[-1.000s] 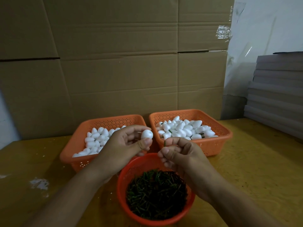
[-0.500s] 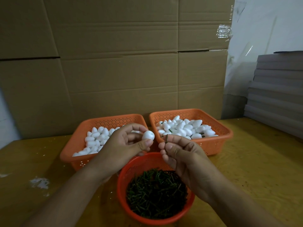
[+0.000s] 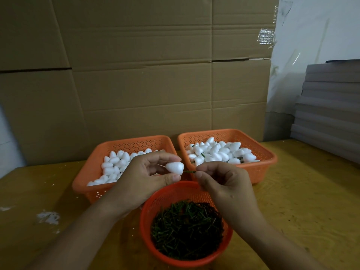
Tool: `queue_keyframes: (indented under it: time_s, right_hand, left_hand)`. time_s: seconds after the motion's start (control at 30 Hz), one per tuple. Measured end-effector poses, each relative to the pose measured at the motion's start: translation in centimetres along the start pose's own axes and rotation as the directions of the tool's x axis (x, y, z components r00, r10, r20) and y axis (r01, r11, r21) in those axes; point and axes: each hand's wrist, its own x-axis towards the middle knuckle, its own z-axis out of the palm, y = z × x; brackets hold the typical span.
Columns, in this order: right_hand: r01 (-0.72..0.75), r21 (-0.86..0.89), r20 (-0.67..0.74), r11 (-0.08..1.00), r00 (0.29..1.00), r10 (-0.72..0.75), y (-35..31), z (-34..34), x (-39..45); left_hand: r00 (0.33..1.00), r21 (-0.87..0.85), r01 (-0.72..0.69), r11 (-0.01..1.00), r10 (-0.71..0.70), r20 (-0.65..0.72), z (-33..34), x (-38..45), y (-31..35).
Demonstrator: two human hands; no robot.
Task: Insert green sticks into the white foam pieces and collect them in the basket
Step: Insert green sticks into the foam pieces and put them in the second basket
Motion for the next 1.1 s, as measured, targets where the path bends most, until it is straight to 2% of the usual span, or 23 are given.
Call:
queue_keyframes:
  time_s: [0.47, 0.83, 1.1]
  right_hand:
    - [0.0, 0.004, 0.005, 1.0, 1.0, 0.0, 0.0, 0.6, -0.4]
    - [-0.006, -0.001, 0.027, 1.0, 1.0, 0.006, 0.0, 0.7, -0.8]
    - [-0.121, 0.088, 0.103, 0.989, 0.988, 0.112, -0.7, 0.8, -0.6]
  left_hand:
    - [0.998, 0.005, -0.013, 1.0, 0.013, 0.062, 0.6, -0.1, 0.2]
    - [0.998, 0.012, -0.017, 1.0, 0.016, 0.058, 1.0, -0.1, -0.2]
    - [0.997, 0.052, -0.009, 0.999, 0.005, 0.078, 0.2, -0.1, 0.1]
